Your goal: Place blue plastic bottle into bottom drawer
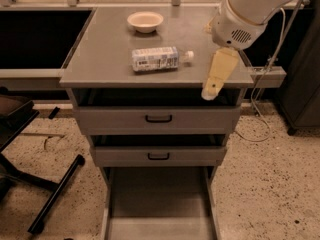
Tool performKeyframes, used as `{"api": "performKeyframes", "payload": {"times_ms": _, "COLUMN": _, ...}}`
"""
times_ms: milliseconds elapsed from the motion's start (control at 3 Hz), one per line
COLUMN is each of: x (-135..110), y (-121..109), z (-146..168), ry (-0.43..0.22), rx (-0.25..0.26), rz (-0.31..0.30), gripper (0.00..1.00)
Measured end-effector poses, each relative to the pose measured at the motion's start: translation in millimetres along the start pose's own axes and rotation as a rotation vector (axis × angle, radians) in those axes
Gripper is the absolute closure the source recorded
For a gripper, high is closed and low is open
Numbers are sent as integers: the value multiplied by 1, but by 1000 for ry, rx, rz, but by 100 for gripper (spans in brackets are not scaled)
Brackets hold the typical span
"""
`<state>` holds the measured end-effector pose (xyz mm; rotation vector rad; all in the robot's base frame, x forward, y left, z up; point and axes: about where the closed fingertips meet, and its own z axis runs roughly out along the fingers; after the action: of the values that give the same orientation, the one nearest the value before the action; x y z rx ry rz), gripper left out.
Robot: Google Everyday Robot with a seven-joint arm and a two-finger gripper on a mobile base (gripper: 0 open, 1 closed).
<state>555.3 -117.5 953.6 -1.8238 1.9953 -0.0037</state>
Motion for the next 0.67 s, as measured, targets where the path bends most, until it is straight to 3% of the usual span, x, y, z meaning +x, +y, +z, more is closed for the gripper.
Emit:
{"api": "performKeyframes", "payload": {"times_ms": 333, "x": -21, "y": -31, "z": 44, "ry": -52, "rx": -25, "rz": -4, "gripper": 0}}
{"api": "performKeyframes", "payload": {"times_ms": 667, "x": -21, "y": -31, "z": 44, "ry": -52, "rx": -25, "rz": -5, "gripper": 0}}
